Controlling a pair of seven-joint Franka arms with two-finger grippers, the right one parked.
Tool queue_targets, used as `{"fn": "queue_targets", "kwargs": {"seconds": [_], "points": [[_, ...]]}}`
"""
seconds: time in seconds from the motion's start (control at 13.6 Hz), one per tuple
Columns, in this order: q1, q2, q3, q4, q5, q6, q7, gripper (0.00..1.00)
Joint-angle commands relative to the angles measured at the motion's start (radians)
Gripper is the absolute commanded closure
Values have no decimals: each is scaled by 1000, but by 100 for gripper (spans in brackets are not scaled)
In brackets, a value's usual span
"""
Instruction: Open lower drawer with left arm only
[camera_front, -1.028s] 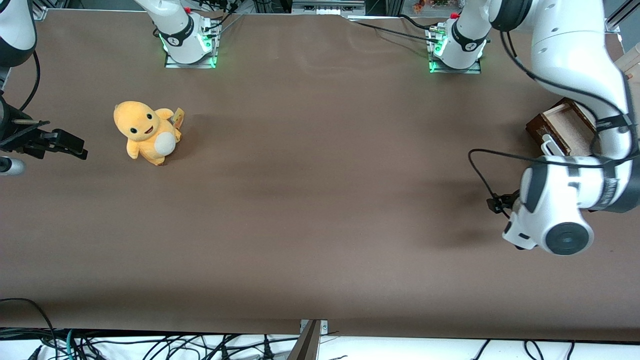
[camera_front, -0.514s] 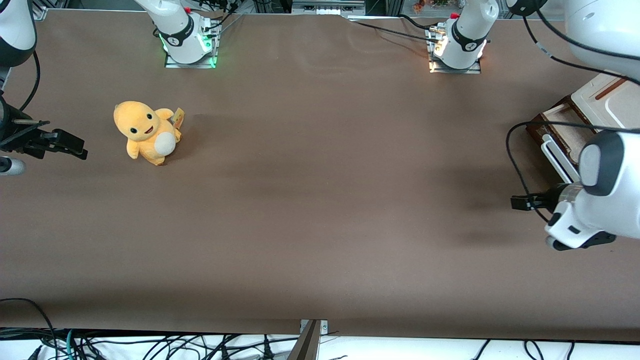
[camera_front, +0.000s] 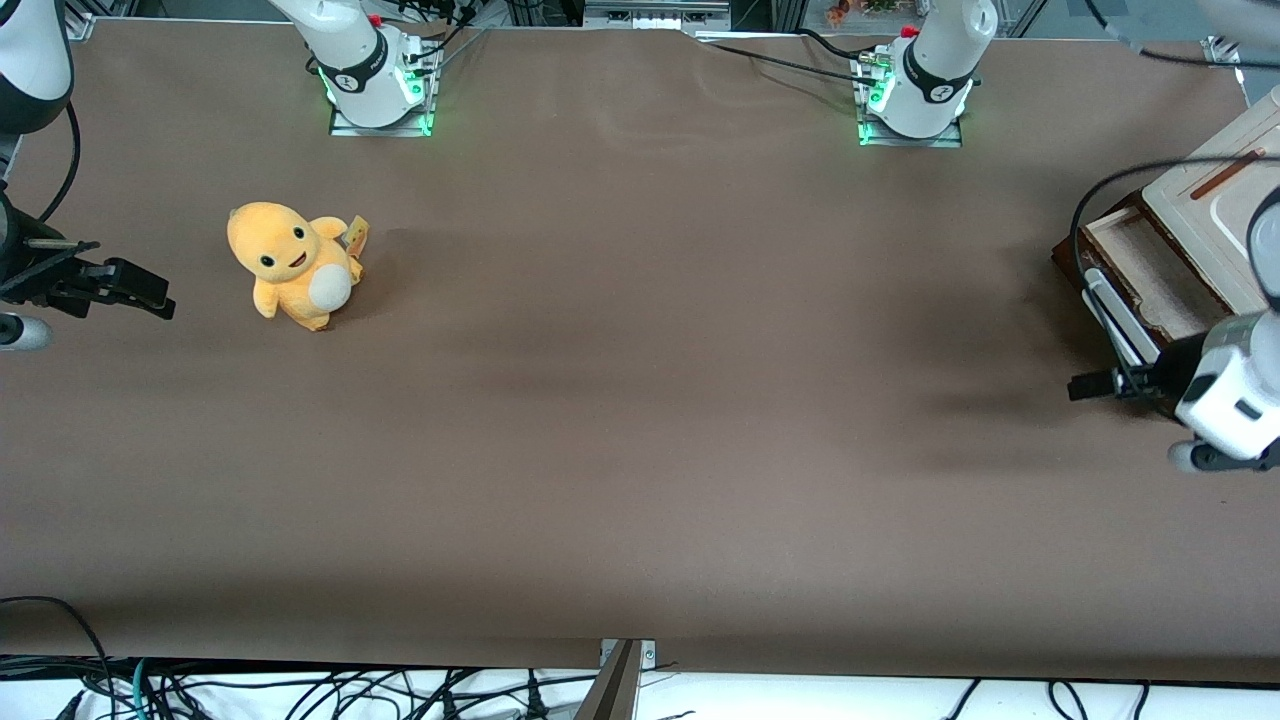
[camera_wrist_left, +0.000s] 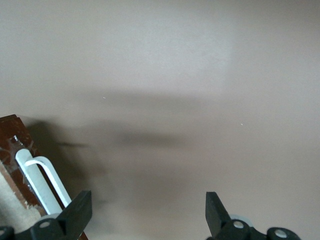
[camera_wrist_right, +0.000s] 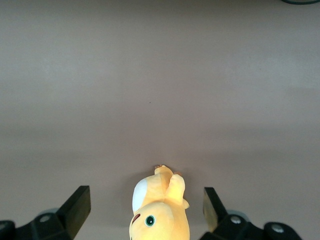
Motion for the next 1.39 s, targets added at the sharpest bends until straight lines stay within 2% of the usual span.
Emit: {"fn": "queue_targets", "kwargs": {"seconds": [0.0,0.29,0.51,0.66,1.03,1.32], "points": [[-18,-150,-1,-171,-20,52,27,0],[-44,-324,-1,-355,-6,133,33,0],[-47,-407,-18,-404,-6,110,163,0],[-49,-440,-18,-405,-4,58,179,0],[-60,-498,-23,-418,57,-12,182,0],[-72,-504,-44,-423,58,-58,167,0]]}}
